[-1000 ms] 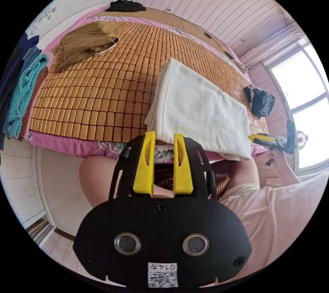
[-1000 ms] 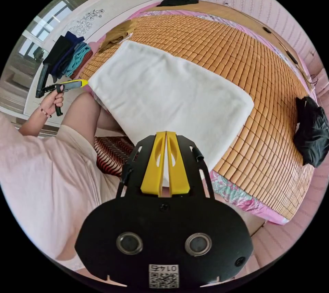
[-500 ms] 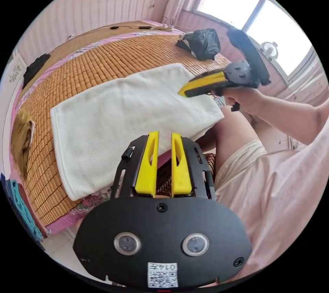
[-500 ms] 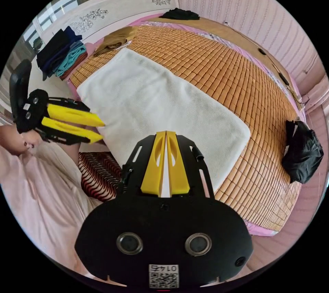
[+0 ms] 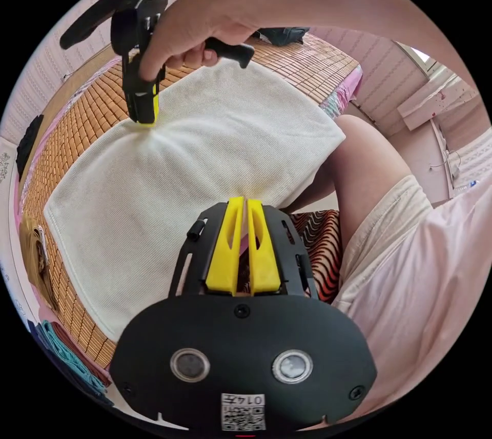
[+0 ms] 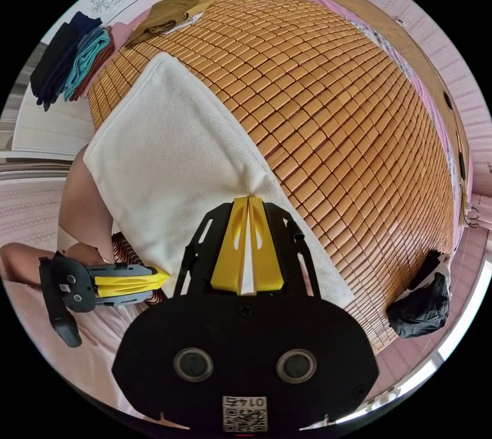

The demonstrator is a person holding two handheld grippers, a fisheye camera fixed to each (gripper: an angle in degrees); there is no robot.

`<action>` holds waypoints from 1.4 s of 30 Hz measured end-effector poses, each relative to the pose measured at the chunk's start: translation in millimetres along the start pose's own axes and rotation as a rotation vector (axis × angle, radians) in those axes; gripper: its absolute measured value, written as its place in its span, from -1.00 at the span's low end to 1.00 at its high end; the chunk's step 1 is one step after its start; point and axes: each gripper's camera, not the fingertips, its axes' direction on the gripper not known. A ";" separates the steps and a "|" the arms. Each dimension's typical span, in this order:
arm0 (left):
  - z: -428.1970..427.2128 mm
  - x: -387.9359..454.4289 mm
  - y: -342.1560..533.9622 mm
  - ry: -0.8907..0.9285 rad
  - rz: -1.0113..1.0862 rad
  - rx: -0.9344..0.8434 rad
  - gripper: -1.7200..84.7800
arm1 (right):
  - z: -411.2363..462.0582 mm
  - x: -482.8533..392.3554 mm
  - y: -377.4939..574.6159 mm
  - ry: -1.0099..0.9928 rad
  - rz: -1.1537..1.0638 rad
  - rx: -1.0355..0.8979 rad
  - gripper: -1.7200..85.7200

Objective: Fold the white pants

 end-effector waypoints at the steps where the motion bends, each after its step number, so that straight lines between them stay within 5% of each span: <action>1: 0.8 0.2 1.8 0.001 -0.002 0.002 -0.96 | -0.8 2.6 -0.7 0.000 0.004 0.001 -0.97; 10: 28.8 9.9 -7.3 -0.012 0.015 -0.042 -0.98 | 42.0 35.4 13.5 -0.018 0.037 -0.042 -0.97; 15: 0.6 16.4 5.5 0.048 0.019 0.059 -0.91 | -20.6 91.1 172.3 -0.206 0.294 0.396 -0.93; 21: -11.4 42.6 5.3 0.028 0.100 0.197 -0.76 | 8.8 123.0 386.7 -0.265 0.687 0.392 -0.59; 25: -6.8 69.1 -16.5 0.067 0.203 0.220 -0.69 | 38.3 115.8 446.3 -0.376 0.705 0.323 -0.52; 31: 13.3 123.2 -56.1 0.106 0.389 0.184 -0.58 | 93.6 130.4 472.3 -0.567 0.667 0.111 -0.76; 36: 30.7 158.1 -74.5 -0.012 0.438 0.131 -0.55 | 49.7 141.4 506.2 -0.688 0.588 0.329 -0.91; 42: 30.7 155.4 -90.0 -0.115 0.335 0.085 -0.77 | 34.1 140.4 519.7 -0.616 0.465 0.358 -0.94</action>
